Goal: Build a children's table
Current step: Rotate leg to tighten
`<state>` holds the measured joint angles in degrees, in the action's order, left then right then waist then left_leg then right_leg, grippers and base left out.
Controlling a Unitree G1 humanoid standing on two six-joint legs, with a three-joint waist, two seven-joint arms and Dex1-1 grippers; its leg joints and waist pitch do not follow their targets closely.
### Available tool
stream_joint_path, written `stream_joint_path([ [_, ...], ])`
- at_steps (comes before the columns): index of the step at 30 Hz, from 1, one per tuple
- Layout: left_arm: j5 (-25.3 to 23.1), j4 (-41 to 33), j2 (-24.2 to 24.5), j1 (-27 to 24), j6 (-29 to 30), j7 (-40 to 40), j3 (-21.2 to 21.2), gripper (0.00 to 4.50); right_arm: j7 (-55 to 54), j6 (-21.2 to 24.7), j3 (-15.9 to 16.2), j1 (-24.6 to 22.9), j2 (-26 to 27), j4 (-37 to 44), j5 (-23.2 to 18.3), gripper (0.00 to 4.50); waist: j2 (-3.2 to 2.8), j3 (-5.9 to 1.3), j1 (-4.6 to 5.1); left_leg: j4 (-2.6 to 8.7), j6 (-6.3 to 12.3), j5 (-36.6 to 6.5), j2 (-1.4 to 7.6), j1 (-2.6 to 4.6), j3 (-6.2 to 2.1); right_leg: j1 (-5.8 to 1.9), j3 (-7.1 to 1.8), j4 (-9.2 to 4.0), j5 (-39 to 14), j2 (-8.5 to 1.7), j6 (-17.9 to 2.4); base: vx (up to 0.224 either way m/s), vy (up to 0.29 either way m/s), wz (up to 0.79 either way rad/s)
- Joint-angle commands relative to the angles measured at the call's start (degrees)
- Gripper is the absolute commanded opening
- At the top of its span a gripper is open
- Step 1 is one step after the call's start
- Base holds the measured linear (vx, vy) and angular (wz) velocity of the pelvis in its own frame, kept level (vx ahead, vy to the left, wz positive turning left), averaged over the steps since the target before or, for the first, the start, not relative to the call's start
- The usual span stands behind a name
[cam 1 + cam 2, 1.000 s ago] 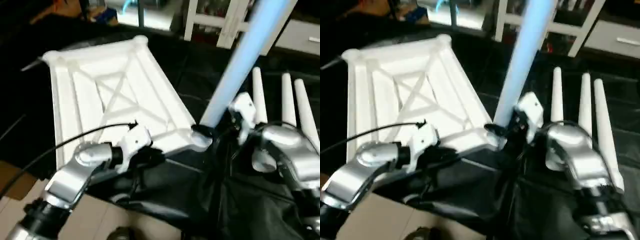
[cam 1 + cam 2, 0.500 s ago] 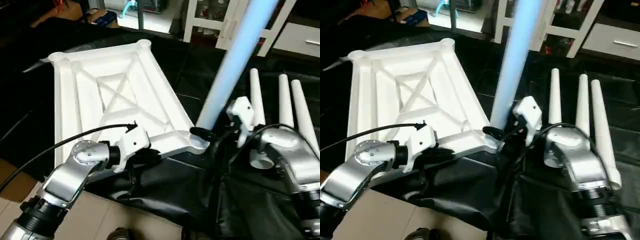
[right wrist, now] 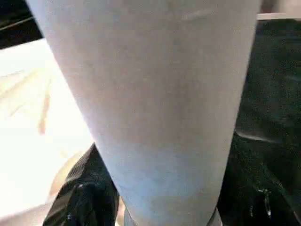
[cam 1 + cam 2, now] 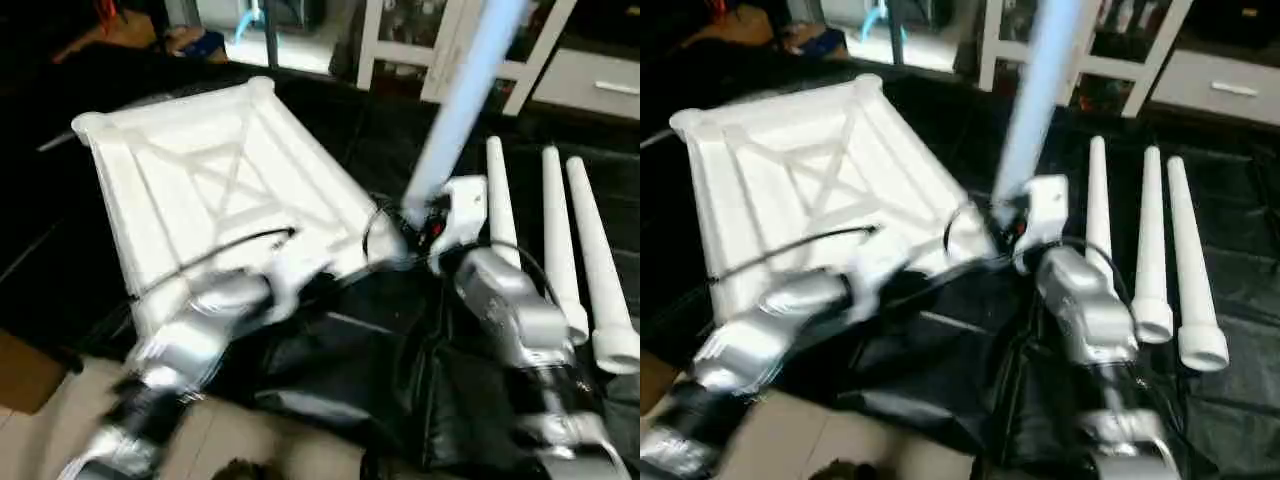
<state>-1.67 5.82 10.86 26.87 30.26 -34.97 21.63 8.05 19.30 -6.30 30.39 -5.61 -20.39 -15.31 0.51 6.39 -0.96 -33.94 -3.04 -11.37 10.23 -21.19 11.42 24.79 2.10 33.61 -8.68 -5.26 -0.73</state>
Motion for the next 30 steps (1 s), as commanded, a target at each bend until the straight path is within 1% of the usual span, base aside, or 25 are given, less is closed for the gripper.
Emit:
stream_joint_path([
  [1,0.4,1.7,-2.8,-0.1,0.9,1.7,2.7,0.0,-6.6,0.5,-3.9,-1.1,2.4,-8.0,-1.8,2.1,-0.54,-3.21,-0.03,4.98,-1.24,-14.8,1.97,0.75,-1.11,-2.37,-1.89,-4.21,-17.1,-1.98,-9.5,0.0,0.0,0.0],
  [3,0.1,2.3,-4.4,0.6,-0.5,1.2,3.9,0.0,-5.6,-2.0,-2.1,0.7,4.0,-9.5,-0.6,2.1,-0.16,-3.27,0.18,5.06,-1.02,-16.3,1.89,0.63,-1.13,-2.35,-1.75,-4.46,-17.9,-1.93,-8.8,0.0,0.0,0.0],
  [5,0.1,1.6,-3.7,0.3,-1.3,-0.4,4.5,0.0,-2.7,-3.2,-0.2,1.5,3.6,-9.1,0.6,2.1,-0.07,-3.4,0.33,5.15,-0.53,-16.3,1.93,0.32,-1.3,-2.61,-1.65,-4.33,-17.4,-2.02,-8.4,0.0,0.0,0.0],
  [6,0.0,1.1,-2.3,-0.1,-2.7,-1.7,4.7,0.0,-0.4,-3.5,1.2,1.7,2.5,-8.3,1.7,2.1,-0.08,-3.44,0.39,5.13,-0.01,-16.0,1.95,0.32,-1.35,-2.6,-1.6,-4.31,-16.6,-1.96,-8.4,0.0,0.0,0.0],
  [7,0.1,0.0,0.2,-1.1,-3.9,-4.2,4.7,0.0,4.1,-4.6,3.0,1.6,0.4,-6.2,2.5,2.1,0.14,-3.56,0.39,5.05,0.5,-14.9,1.97,0.09,-1.47,-2.98,-1.55,-4.06,-14.9,-1.99,-8.6,0.0,0.0,0.0],
  [8,0.3,-1.2,3.4,-2.3,-7.1,-7.4,4.7,0.0,9.6,-5.0,4.9,0.9,-2.4,-3.3,3.0,2.1,0.28,-3.58,0.68,5.05,1.01,-14.3,2.01,-0.17,-1.38,-3.09,-1.61,-3.9,-14.1,-2.0,-9.0,0.0,0.0,0.0],
  [9,0.9,-2.3,6.1,-3.6,-9.1,-10.5,4.6,0.0,13.8,-5.8,6.4,0.2,-5.2,-1.0,3.4,2.64,0.14,-3.77,0.58,4.85,2.03,-12.4,2.08,-0.35,-1.44,-3.4,-1.6,-3.61,-11.5,-2.13,-9.6,0.0,0.0,0.0],
  [10,1.6,-3.4,8.7,-4.7,-9.9,-13.1,4.1,0.0,17.3,-6.6,7.5,-0.6,-8.3,1.2,3.9,2.64,0.02,-3.79,0.45,4.71,2.7,-11.6,2.08,-0.17,-1.39,-3.23,-1.55,-3.6,-10.4,-2.14,-10.1,0.0,0.0,0.0],
  [11,2.0,-4.1,10.4,-5.5,-10.4,-14.5,3.7,0.0,19.9,-6.7,8.0,-1.3,-10.4,2.8,3.8,2.76,-0.01,-3.88,0.4,4.45,3.91,-9.8,2.2,0.22,-1.15,-3.18,-1.63,-3.25,-7.4,-2.08,-11.3,0.0,0.0,0.0],
  [12,2.0,-4.1,11.8,-6.1,-10.8,-15.2,3.1,0.0,22.9,-6.3,8.0,-2.0,-12.6,4.3,2.7,2.72,-0.18,-3.85,0.29,4.28,5.3,-7.3,2.27,0.31,-0.82,-3.08,-1.75,-2.75,-3.6,-1.97,-13.3,0.0,0.0,0.0],
  [13,2.0,-4.1,12.0,-6.2,-10.9,-15.2,3.0,0.0,23.4,-6.2,8.0,-2.1,-12.9,4.5,2.5,2.76,-0.13,-3.78,0.29,4.29,5.91,-6.5,2.23,0.18,-0.76,-3.18,-1.74,-2.68,-2.4,-1.9,-14.0,0.0,0.0,0.0],
  [14,1.9,-3.8,13.4,-6.7,-11.7,-15.8,2.3,0.0,26.9,-5.9,7.7,-2.9,-15.1,5.8,1.3,2.95,-0.2,-3.92,-0.05,4.14,6.75,-5.1,2.35,0.5,-0.64,-3.19,-1.74,-2.42,-0.7,-1.86,-15.5,0.0,0.0,0.0],
  [15,1.8,-3.8,13.7,-6.8,-11.9,-16.0,2.2,0.0,27.7,-5.8,7.6,-3.1,-15.6,6.0,1.1,3.08,-0.25,-3.81,-0.36,4.07,7.48,-4.6,2.42,0.49,-0.62,-3.28,-1.77,-2.29,-0.3,-1.94,-16.2,0.0,0.0,0.0],
  [16,1.9,-3.5,15.0,-7.1,-12.9,-16.5,1.7,0.0,30.6,-5.6,7.4,-3.8,-17.7,6.8,0.5,3.14,-0.3,-3.79,-0.49,4.05,7.66,-4.2,2.48,0.49,-0.57,-3.23,-1.81,-2.25,-0.5,-2.01,-16.4,0.0,0.0,0.0],
  [17,2.4,-3.5,16.2,-7.3,-14.0,-17.4,1.0,0.0,33.6,-5.6,7.3,-4.7,-20.3,7.9,0.2,3.14,-0.49,-3.69,-0.83,4.06,7.63,-4.7,2.55,0.68,-0.53,-3.14,-1.79,-2.37,-1.8,-2.0,-16.6,0.0,0.0,0.0],
  [18,2.9,-3.6,17.1,-7.5,-14.8,-17.9,0.6,0.0,35.5,-5.5,7.3,-5.3,-22.0,8.8,0.0,3.17,-0.48,-3.68,-1.23,4.07,7.63,-5.3,2.63,0.93,-0.52,-3.15,-1.78,-2.39,-2.5,-1.95,-16.5,0.0,0.0,0.0],
  [19,3.3,-3.6,17.4,-7.5,-15.3,-17.9,0.1,0.0,36.8,-5.3,7.2,-5.8,-23.2,9.4,-0.4,3.35,-0.56,-3.56,-1.25,4.13,7.63,-5.2,2.7,0.85,-0.49,-3.08,-1.83,-2.34,-2.4,-1.98,-16.5,0.0,0.0,0.0],
  [20,4.1,-3.9,17.3,-7.4,-14.7,-17.8,-0.7,0.44,37.0,-5.3,7.0,-6.1,-23.8,9.8,-0.5,3.58,-0.45,-3.56,-1.21,4.12,7.6,-5.2,2.7,0.84,-0.45,-3.02,-1.84,-2.37,-2.4,-1.98,-16.6,0.0,0.0,0.0],
  [21,4.1,-3.9,17.3,-7.4,-14.7,-17.8,-0.7,0.44,37.0,-5.3,7.0,-6.1,-23.8,9.8,-0.5,3.58,-0.42,-3.52,-1.22,4.16,7.21,-5.5,2.68,0.85,-0.44,-2.98,-1.87,-2.5,-3.4,-2.04,-16.7,0.0,0.0,0.0],
  [22,5.9,-5.1,17.1,-7.1,-12.6,-18.6,-1.8,0.55,36.8,-5.1,6.7,-6.2,-24.0,10.0,-0.6,3.57,-0.28,-3.39,-1.2,4.26,6.62,-6.3,2.64,0.74,-0.45,-3.07,-1.91,-2.61,-5.2,-2.17,-16.5,0.0,0.0,0.0],
  [23,6.8,-5.8,17.0,-6.9,-11.7,-18.9,-2.4,0.55,36.6,-5.0,6.5,-6.2,-24.1,10.1,-0.5,3.62,-0.41,-3.32,-1.23,4.33,6.19,-6.6,2.63,0.76,-0.47,-3.04,-1.94,-2.66,-6.0,-2.24,-16.4,0.0,0.0,0.0],
  [25,8.3,-7.5,17.1,-6.6,-9.3,-20.1,-2.9,0.66,36.2,-4.3,6.4,-6.4,-23.9,10.5,-0.4,3.85,-0.26,-3.21,-1.2,4.41,5.38,-7.3,2.57,0.86,-0.44,-2.98,-2.03,-2.92,-7.7,-2.16,-15.9,0.0,0.0,0.0],
  [26,7.9,-8.0,17.4,-6.4,-9.3,-20.3,-2.5,0.9,36.2,-4.2,6.6,-6.5,-23.7,10.8,-0.3,3.9,-0.36,-3.13,-1.21,4.44,5.29,-7.5,2.54,0.87,-0.48,-2.9,-2.03,-3.02,-8.2,-2.14,-15.6,0.0,0.0,0.0],
  [29,6.2,-8.4,18.0,-6.4,-10.3,-19.5,-0.7,0.97,35.7,-3.7,7.5,-6.7,-23.1,11.8,-0.6,3.9,-0.41,-3.16,-1.01,4.43,5.29,-7.6,2.53,0.76,-0.59,-2.94,-1.95,-2.94,-7.9,-2.11,-15.1,0.0,0.0,0.0],
  [30,5.2,-8.0,18.2,-6.3,-10.7,-19.1,-0.1,0.97,35.6,-3.7,7.7,-6.8,-23.0,12.0,-0.5,3.9,-0.68,-3.07,-1.03,4.43,5.43,-7.3,2.52,0.71,-0.65,-2.9,-1.91,-2.93,-7.2,-2.07,-15.0,0.0,0.0,0.0],
])
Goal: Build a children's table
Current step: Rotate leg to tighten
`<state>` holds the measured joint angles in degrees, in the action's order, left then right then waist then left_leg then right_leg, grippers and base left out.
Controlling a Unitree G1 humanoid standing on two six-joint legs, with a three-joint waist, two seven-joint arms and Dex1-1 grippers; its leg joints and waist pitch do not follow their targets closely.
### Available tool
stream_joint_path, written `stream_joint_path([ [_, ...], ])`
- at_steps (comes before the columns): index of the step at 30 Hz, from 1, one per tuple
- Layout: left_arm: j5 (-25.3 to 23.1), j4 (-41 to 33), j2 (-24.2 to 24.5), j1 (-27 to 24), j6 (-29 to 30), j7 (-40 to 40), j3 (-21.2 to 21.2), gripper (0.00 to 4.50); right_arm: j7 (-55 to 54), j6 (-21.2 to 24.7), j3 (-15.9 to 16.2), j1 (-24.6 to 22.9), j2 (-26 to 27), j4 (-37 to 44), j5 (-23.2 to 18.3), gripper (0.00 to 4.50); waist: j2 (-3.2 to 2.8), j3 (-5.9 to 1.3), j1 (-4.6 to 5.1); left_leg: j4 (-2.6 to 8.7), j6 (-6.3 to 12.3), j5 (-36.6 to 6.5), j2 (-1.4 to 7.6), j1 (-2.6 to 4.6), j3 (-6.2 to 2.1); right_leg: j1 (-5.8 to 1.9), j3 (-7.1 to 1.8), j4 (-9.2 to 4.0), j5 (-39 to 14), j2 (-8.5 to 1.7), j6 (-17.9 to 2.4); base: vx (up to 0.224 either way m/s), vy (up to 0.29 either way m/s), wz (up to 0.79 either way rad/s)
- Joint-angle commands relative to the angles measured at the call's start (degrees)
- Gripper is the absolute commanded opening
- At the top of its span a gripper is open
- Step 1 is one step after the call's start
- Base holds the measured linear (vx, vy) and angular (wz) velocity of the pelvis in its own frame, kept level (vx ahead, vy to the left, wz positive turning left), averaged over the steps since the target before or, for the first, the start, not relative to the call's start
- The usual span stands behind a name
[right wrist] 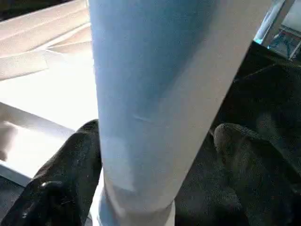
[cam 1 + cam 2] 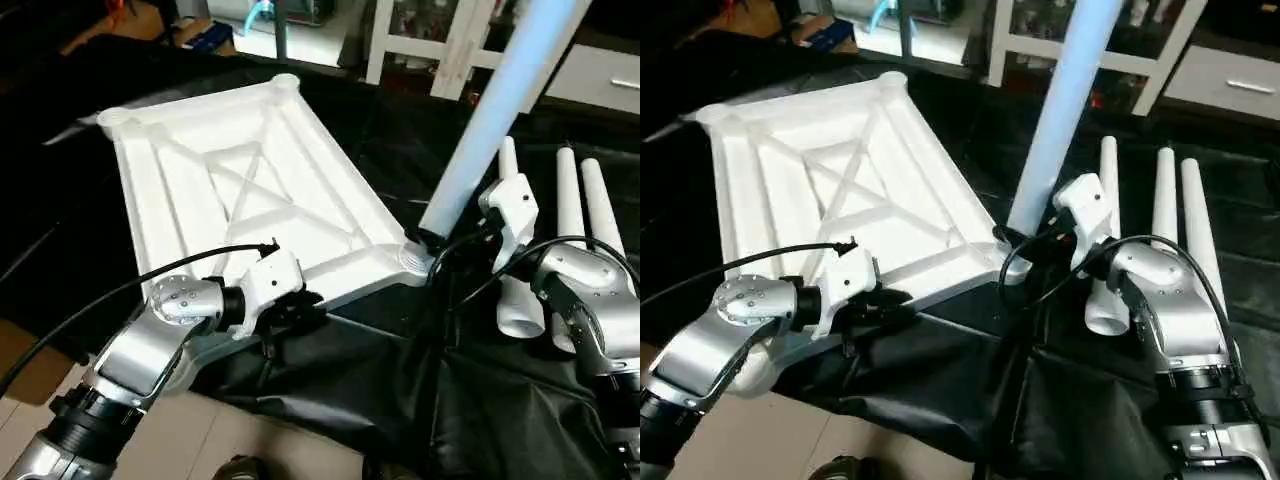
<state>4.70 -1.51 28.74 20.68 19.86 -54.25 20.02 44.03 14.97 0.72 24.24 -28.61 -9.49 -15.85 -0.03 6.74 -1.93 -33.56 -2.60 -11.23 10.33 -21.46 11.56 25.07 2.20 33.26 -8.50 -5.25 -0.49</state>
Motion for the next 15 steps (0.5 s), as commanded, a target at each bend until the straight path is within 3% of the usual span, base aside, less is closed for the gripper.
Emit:
stream_joint_path([
  [1,-1.6,-0.5,0.4,-0.1,-0.4,0.3,1.7,0.97,-0.4,0.7,0.7,-0.6,0.0,1.2,0.0,3.9,-0.01,-3.45,0.04,4.02,5.07,-7.4,2.41,0.95,-0.76,-3.21,-2.02,-2.57,-7.1,-2.06,-15.3,0.0,0.0,0.0],
  [5,-4.1,1.6,-1.0,1.0,0.3,3.9,1.2,0.97,-0.8,1.0,0.5,-0.6,0.2,1.6,0.0,3.9,-0.16,-3.47,0.08,3.86,5.74,-6.0,2.35,0.88,-0.75,-3.38,-2.03,-2.36,-5.1,-2.11,-16.0,0.0,0.0,0.0],
  [8,-4.0,2.9,-4.0,2.9,1.0,7.5,-0.3,0.97,-1.0,1.6,0.2,-0.8,0.6,2.3,0.0,3.9,-0.35,-3.22,-0.15,3.9,5.47,-7.6,2.39,0.99,-0.67,-3.25,-2.02,-2.7,-6.9,-2.08,-16.2,0.0,0.0,0.0],
  [9,-2.7,2.6,-5.9,3.8,2.3,8.5,-1.1,1.25,-1.2,1.8,0.2,-1.0,0.9,2.7,0.0,3.9,-0.49,-3.08,-0.21,4.0,5.0,-8.1,2.4,0.89,-0.73,-3.26,-2.04,-2.78,-7.8,-2.14,-16.1,0.0,0.0,0.0],
  [12,-0.1,1.4,-8.0,4.4,5.4,8.7,-1.8,1.46,-1.4,2.2,0.3,-1.4,1.3,3.3,-0.1,3.9,-0.34,-3.12,-0.23,4.02,4.76,-7.8,2.37,0.76,-0.8,-3.38,-2.02,-2.76,-7.4,-2.19,-16.1,0.0,0.0,0.0],
  [15,-1.6,0.9,-9.1,5.0,4.7,9.2,-0.3,1.71,-1.9,2.4,0.7,-1.6,1.8,3.9,-0.1,3.9,-0.32,-3.16,-0.24,3.88,5.61,-6.9,2.32,0.66,-0.86,-3.48,-1.98,-2.67,-6.2,-2.23,-16.2,0.0,0.0,0.0],
])
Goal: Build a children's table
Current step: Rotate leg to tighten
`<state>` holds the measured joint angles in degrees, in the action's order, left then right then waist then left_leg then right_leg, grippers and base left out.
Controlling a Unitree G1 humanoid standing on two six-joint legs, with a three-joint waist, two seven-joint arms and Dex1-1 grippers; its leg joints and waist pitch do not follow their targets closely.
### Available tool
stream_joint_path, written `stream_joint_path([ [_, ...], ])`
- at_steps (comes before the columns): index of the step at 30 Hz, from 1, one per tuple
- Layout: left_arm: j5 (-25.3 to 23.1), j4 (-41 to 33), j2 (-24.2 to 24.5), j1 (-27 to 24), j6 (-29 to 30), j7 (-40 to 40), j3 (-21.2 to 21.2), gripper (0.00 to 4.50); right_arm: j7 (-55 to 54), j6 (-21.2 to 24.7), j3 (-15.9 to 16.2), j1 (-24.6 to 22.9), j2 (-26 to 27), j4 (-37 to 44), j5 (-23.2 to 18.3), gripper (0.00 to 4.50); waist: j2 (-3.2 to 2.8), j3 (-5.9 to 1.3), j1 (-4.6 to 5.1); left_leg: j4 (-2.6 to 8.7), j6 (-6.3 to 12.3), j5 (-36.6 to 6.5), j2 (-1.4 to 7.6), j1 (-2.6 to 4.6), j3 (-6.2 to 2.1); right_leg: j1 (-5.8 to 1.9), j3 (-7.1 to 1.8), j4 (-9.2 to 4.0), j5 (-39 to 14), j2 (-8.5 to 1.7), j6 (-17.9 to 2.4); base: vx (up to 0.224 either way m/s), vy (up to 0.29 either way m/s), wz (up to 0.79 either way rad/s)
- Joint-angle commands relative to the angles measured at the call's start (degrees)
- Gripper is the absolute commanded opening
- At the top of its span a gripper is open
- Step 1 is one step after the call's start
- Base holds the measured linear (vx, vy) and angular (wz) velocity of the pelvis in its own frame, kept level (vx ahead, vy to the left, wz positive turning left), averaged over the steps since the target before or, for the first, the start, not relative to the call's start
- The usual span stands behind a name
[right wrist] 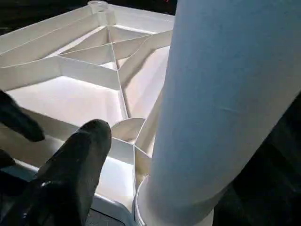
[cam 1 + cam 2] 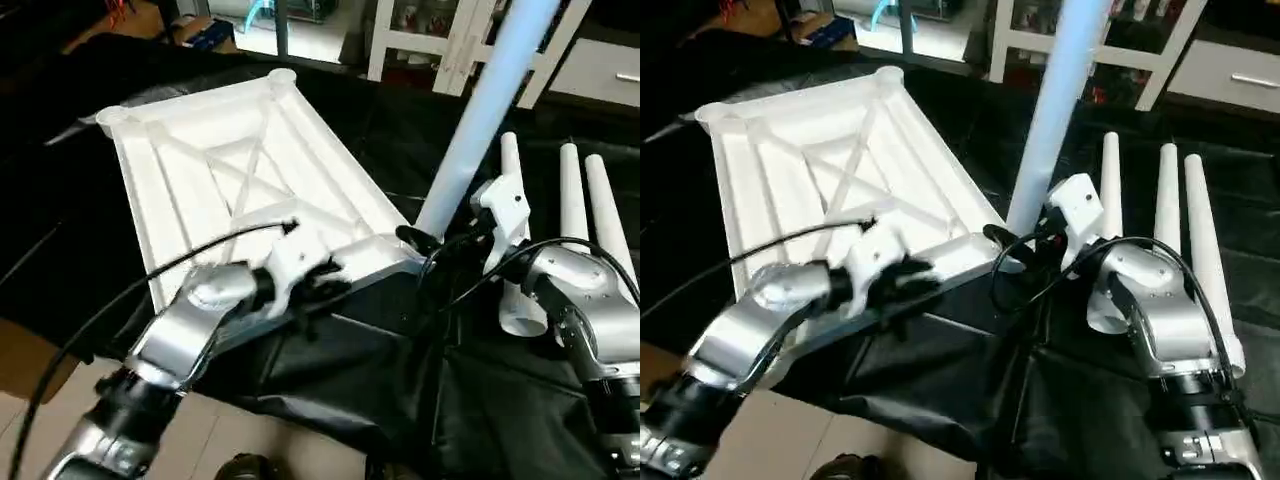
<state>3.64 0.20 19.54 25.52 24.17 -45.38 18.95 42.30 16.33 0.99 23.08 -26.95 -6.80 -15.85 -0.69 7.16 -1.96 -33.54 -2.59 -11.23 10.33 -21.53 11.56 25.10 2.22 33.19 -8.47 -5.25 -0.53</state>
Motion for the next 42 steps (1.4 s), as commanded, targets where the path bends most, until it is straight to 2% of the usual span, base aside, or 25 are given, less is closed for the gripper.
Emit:
stream_joint_path([
  [1,-1.4,-0.7,0.0,0.3,0.0,0.3,1.6,1.77,-0.3,1.1,0.6,-0.4,0.4,1.4,-0.1,3.9,0.24,-3.62,-0.13,3.78,6.41,-5.7,2.26,0.57,-0.92,-3.62,-1.92,-2.53,-5.0,-2.22,-16.2,0.0,0.0,0.0],
  [6,-5.5,1.0,-1.1,0.9,1.0,1.5,5.8,1.77,-0.8,1.7,1.1,-0.5,1.4,2.2,0.0,3.9,0.01,-3.73,-0.17,3.51,8.11,-3.3,2.39,0.58,-0.9,-3.59,-1.92,-2.28,-3.0,-2.25,-17.0,0.0,0.0,0.0],
  [9,-6.0,0.5,-0.7,0.8,2.5,1.5,6.9,1.77,-0.8,1.8,1.1,-0.6,1.6,2.4,0.0,3.9,-0.08,-3.66,-0.18,3.36,9.01,-1.8,2.37,0.46,-0.93,-3.54,-1.83,-2.07,-1.8,-2.24,-17.4,0.0,0.0,0.0],
  [15,-9.2,2.0,-0.4,1.4,4.4,4.4,6.9,1.77,-0.8,2.1,1.1,-0.7,1.8,2.8,0.1,3.9,0.02,-3.37,-0.1,3.5,8.4,-3.5,2.42,0.51,-0.89,-3.45,-1.84,-2.45,-4.9,-2.27,-17.0,0.0,0.0,0.0],
  [21,-8.2,1.9,-0.5,1.7,5.8,4.5,5.8,1.77,-0.6,2.1,1.1,-0.6,1.8,2.8,0.2,3.9,-0.01,-3.24,-0.15,3.72,6.95,-5.6,2.35,0.52,-0.94,-3.33,-1.86,-2.8,-8.2,-2.3,-15.7,0.0,0.0,0.0],
  [23,-7.6,1.7,-0.6,1.5,5.9,4.4,5.4,1.49,-0.6,2.0,1.1,-0.6,1.8,2.7,0.3,3.9,-0.01,-3.31,-0.14,3.69,7.01,-5.2,2.34,0.5,-0.96,-3.34,-1.84,-2.71,-7.5,-2.27,-15.8,0.0,0.0,0.0],
  [27,-7.0,1.3,-0.3,0.9,5.0,3.8,4.6,1.28,-0.4,2.0,1.1,-0.9,1.7,3.0,0.3,3.9,0.02,-3.41,-0.15,3.59,7.64,-4.2,2.31,0.43,-0.94,-3.41,-1.83,-2.56,-5.9,-2.3,-16.2,0.0,0.0,0.0],
  [29,-6.7,1.0,0.1,0.6,3.7,3.5,4.1,0.97,-0.2,2.0,1.0,-1.1,1.6,3.0,0.3,3.9,0.06,-3.48,-0.12,3.56,7.82,-4.2,2.29,0.37,-0.95,-3.49,-1.81,-2.54,-6.0,-2.33,-16.2,0.0,0.0,0.0],
  [31,-6.4,0.9,0.2,0.6,3.4,3.3,3.9,0.93,-0.1,2.0,0.9,-1.1,1.5,2.9,0.3,3.9,-0.03,-3.51,-0.13,3.55,7.92,-3.9,2.33,0.42,-0.96,-3.43,-1.8,-2.47,-5.7,-2.33,-16.3,0.0,0.0,0.0],
  [32,-6.0,0.4,0.5,0.5,3.5,2.9,3.6,0.83,0.0,1.8,0.9,-1.1,1.4,2.8,0.4,3.9,0.14,-3.6,-0.07,3.48,8.07,-3.8,2.3,0.46,-0.89,-3.45,-1.81,-2.43,-5.4,-2.28,-16.4,0.0,0.0,0.0],
  [40,-5.3,0.1,1.6,-0.3,3.3,1.8,3.6,0.06,0.1,1.6,1.0,-1.4,1.4,2.5,0.6,3.9,-0.08,-3.73,-0.17,3.43,8.33,-2.9,2.36,0.53,-0.92,-3.44,-1.8,-2.27,-5.0,-2.32,-16.7,0.0,0.0,0.0],
  [42,-4.8,0.2,1.9,-1.4,1.8,1.1,3.9,0.02,0.0,1.6,0.7,-1.6,1.9,2.9,0.1,3.9,-0.24,-3.96,-0.22,3.33,8.41,-2.4,2.33,0.49,-0.96,-3.6,-1.77,-2.08,-3.7,-2.3,-17.0,0.0,0.0,0.0],
])
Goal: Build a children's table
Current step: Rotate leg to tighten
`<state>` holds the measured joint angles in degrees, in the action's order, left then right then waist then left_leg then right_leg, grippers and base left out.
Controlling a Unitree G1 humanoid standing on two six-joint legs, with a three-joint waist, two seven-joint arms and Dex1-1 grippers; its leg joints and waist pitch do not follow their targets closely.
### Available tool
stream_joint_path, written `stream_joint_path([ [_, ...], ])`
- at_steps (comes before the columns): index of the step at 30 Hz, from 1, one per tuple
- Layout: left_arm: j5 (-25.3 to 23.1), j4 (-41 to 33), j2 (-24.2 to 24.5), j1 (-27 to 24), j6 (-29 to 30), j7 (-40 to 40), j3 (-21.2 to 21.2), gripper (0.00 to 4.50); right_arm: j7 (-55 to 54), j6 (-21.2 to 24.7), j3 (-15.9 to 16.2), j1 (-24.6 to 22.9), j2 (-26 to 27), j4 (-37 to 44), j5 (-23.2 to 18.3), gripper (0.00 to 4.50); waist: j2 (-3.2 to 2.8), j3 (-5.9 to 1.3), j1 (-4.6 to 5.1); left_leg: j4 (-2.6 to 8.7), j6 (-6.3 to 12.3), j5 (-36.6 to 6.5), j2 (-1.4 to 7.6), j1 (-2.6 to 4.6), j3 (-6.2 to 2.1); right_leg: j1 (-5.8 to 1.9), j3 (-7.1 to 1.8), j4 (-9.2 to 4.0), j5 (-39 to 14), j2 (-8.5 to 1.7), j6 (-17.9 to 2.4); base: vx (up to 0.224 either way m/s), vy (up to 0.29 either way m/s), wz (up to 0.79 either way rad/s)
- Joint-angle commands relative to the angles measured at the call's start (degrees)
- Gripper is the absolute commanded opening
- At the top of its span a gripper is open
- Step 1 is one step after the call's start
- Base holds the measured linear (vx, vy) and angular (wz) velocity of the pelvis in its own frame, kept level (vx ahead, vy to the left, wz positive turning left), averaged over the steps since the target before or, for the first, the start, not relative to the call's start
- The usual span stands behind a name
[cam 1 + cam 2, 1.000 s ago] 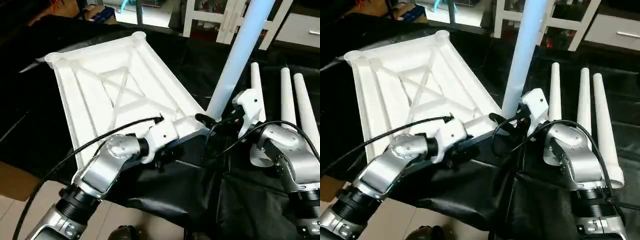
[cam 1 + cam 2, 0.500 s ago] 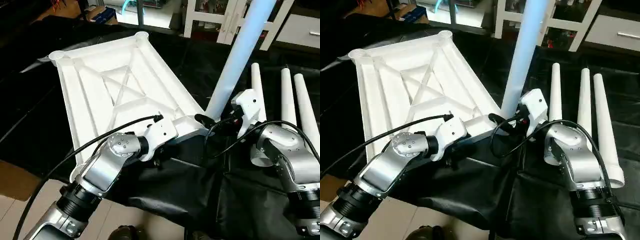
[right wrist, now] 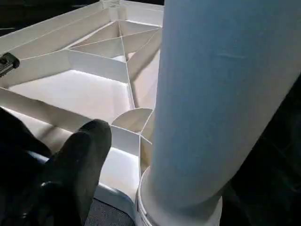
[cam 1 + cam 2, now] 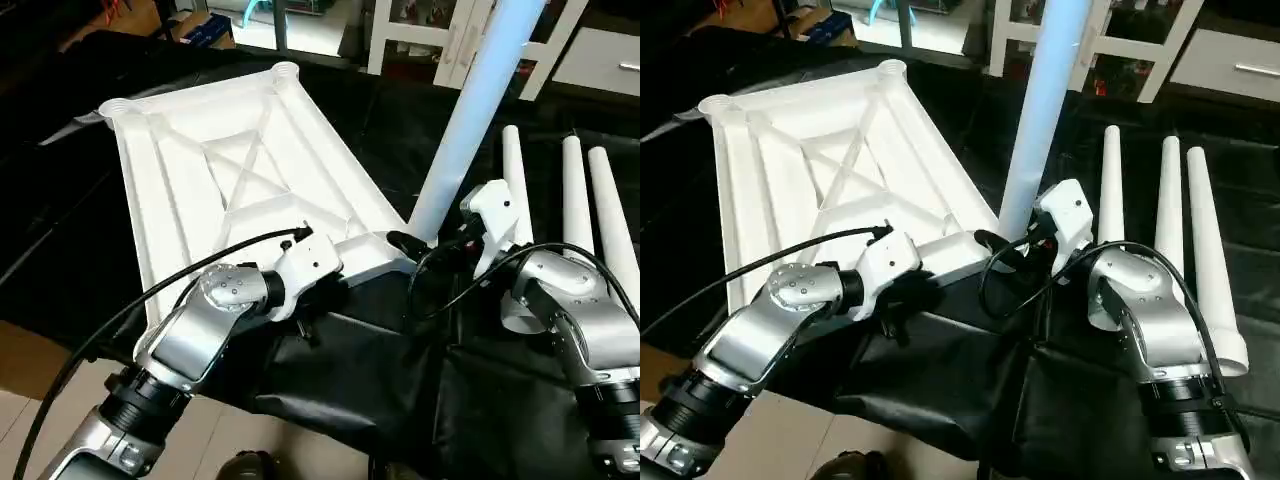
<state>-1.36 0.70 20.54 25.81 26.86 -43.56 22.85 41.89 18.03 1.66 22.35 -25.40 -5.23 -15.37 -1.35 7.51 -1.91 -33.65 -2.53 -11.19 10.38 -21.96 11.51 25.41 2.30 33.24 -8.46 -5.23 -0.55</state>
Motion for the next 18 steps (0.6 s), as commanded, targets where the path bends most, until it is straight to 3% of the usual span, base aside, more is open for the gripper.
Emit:
stream_joint_path([
  [1,0.4,-0.3,1.0,-2.0,-1.5,-1.0,0.0,0.02,0.3,-0.1,-0.1,-0.9,0.5,1.5,-0.6,3.9,0.48,-4.31,-0.26,3.41,8.5,-2.2,2.28,0.89,-0.91,-3.91,-1.84,-2.12,-3.4,-2.33,-17.0,0.0,0.0,0.0],
  [5,0.9,-0.2,1.8,-3.4,-4.1,-2.7,0.6,0.02,0.2,0.4,-1.5,-1.1,1.3,2.0,-2.5,3.9,0.34,-4.53,-0.3,3.34,9.25,-2.0,2.31,0.95,-0.87,-3.88,-1.82,-2.05,-3.1,-2.34,-17.2,0.0,0.0,0.0],
  [12,-1.8,0.6,4.5,-5.1,-6.5,-4.8,3.8,0.02,0.8,-0.3,-2.1,-0.8,-0.1,0.2,-1.8,3.9,0.38,-4.23,-0.21,3.62,7.41,-4.7,2.35,1.23,-0.78,-3.72,-1.91,-2.46,-7.3,-2.3,-16.0,0.0,0.0,0.0],
  [14,-1.6,0.7,4.1,-5.2,-6.2,-4.4,3.4,0.47,0.8,-0.2,-2.2,-0.6,-0.1,0.3,-1.8,3.9,0.39,-4.29,-0.19,3.64,6.93,-5.0,2.33,1.24,-0.79,-3.81,-1.94,-2.44,-7.6,-2.34,-15.9,0.0,0.0,0.0],
  [18,-1.1,1.2,3.9,-4.6,-6.1,-4.7,2.4,0.47,1.8,-0.6,-2.0,-0.5,-0.5,0.9,-2.2,3.9,0.26,-4.35,-0.22,3.61,6.83,-4.9,2.25,1.24,-0.81,-3.84,-1.94,-2.41,-7.0,-2.28,-15.9,0.0,0.0,0.0],
])
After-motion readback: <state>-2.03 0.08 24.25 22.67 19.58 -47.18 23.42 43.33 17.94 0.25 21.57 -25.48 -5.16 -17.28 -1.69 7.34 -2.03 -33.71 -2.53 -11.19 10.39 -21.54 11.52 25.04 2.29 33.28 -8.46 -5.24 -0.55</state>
